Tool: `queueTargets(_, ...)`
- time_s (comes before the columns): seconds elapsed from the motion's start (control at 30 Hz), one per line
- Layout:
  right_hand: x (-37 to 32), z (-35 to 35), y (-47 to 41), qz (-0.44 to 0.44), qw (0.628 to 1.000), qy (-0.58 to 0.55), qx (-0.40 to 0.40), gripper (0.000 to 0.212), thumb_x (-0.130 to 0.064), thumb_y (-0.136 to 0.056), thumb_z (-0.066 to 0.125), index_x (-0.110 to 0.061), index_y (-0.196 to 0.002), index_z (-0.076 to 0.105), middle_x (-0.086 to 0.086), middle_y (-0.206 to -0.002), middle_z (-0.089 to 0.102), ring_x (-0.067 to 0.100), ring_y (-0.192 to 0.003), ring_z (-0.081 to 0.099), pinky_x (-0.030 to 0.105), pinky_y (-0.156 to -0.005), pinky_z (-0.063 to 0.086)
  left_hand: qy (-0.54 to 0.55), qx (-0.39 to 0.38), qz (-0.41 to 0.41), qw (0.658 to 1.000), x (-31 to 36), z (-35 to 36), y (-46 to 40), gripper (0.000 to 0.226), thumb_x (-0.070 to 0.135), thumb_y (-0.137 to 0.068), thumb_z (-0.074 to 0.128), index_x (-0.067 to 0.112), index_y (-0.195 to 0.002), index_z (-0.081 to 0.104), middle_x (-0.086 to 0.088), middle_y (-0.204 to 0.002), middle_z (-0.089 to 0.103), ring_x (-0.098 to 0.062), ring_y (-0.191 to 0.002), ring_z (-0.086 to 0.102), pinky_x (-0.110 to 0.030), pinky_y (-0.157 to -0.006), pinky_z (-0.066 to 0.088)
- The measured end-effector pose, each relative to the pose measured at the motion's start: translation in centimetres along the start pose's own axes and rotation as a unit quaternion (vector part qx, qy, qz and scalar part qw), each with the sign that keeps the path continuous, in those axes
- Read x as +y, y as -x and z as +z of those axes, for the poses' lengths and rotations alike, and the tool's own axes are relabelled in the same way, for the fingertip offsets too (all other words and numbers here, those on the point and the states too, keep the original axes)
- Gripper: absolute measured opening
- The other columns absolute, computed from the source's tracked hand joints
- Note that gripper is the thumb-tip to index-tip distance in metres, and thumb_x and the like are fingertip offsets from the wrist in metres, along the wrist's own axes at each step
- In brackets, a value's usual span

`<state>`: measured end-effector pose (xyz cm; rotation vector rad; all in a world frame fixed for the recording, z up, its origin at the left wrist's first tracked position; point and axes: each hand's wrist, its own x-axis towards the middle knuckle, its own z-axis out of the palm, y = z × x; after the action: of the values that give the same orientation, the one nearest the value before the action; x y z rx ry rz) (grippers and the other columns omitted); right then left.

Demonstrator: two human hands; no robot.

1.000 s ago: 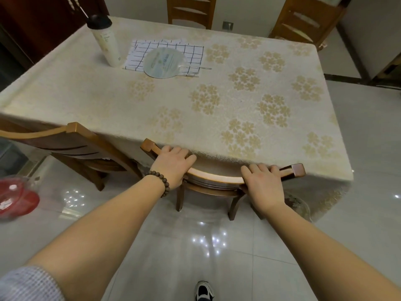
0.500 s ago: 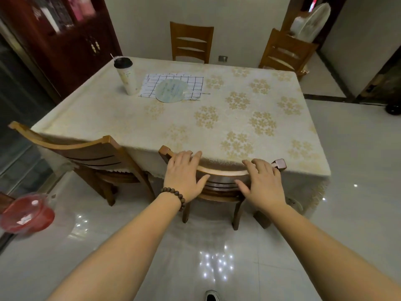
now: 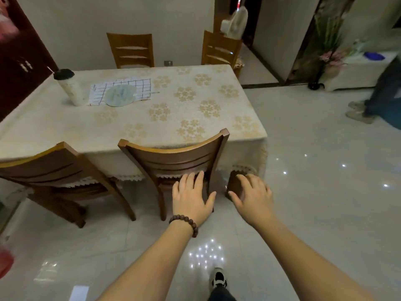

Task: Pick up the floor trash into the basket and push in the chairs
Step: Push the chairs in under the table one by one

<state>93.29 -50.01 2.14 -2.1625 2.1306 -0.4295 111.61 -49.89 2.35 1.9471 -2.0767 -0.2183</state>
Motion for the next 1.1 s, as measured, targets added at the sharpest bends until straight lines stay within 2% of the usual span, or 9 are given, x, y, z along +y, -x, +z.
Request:
queueTargets(0.17,5.1,-1.1,3.2,0.055,0.998,0.002,0.014,0.051,-0.051,-0.087,0.049,-0.021,-0.128,0.048,0.006,-0.129,0.051,0.026,-0.122,0.044,0.045,-0.097,0.035,0.016,-0.038,0.025,0.999,5.1,1.6,0.6,0.068,0.058,-0.092,0.033,0.026,-0.150,0.017,-0.002,-0.155,0.024,-0.021,-0.145,0.012,-0.043,-0.117,0.009)
queueTargets(0.43,15.8,-2.5,2.2,0.144,0.989,-0.023,0.021,0.049,-0.046,-0.087,0.053,-0.021,-0.129,0.047,0.009,-0.133,0.047,0.026,-0.127,0.038,0.047,-0.099,0.032,0.031,-0.046,0.066,0.996,14.1,4.8,-3.5,0.067,0.057,-0.092,0.036,0.024,-0.148,0.022,-0.005,-0.153,0.028,-0.024,-0.144,0.015,-0.044,-0.117,0.013)
queueTargets(0.67,29.1,-3.5,-4.5,0.149,0.987,-0.046,0.020,0.050,-0.043,-0.087,0.055,-0.019,-0.131,0.047,0.011,-0.135,0.045,0.028,-0.128,0.037,0.046,-0.101,0.030,0.026,-0.043,0.048,0.998,26.3,11.2,-11.5,0.067,0.055,-0.089,0.042,0.021,-0.146,0.028,-0.007,-0.151,0.032,-0.026,-0.143,0.018,-0.044,-0.116,0.016)
queueTargets(0.83,38.9,-5.3,-10.0,0.133,0.990,-0.044,0.008,0.048,-0.042,-0.088,0.055,-0.019,-0.130,0.049,0.011,-0.134,0.045,0.028,-0.127,0.037,0.045,-0.100,0.029,0.030,-0.044,0.014,0.998,34.4,14.7,-16.8,0.071,0.058,-0.085,0.036,0.021,-0.145,0.028,-0.007,-0.149,0.034,-0.027,-0.141,0.021,-0.043,-0.113,0.019)
queueTargets(0.97,44.4,-5.9,-15.1,0.131,0.989,-0.062,0.000,0.047,-0.040,-0.087,0.057,-0.018,-0.128,0.050,0.012,-0.133,0.046,0.028,-0.128,0.037,0.047,-0.101,0.030,0.017,-0.045,-0.010,0.999,38.1,16.5,-21.0,0.070,0.059,-0.087,0.034,0.022,-0.146,0.026,-0.007,-0.150,0.032,-0.026,-0.141,0.020,-0.043,-0.113,0.019)
queueTargets(1.1,47.0,-5.3,-20.8,0.107,0.992,-0.071,-0.017,0.047,-0.040,-0.088,0.056,-0.017,-0.128,0.050,0.012,-0.133,0.045,0.029,-0.127,0.037,0.046,-0.101,0.030,0.011,-0.048,-0.038,0.998,39.8,17.9,-25.7,0.070,0.059,-0.087,0.033,0.022,-0.147,0.025,-0.007,-0.151,0.031,-0.027,-0.142,0.020,-0.045,-0.114,0.020)
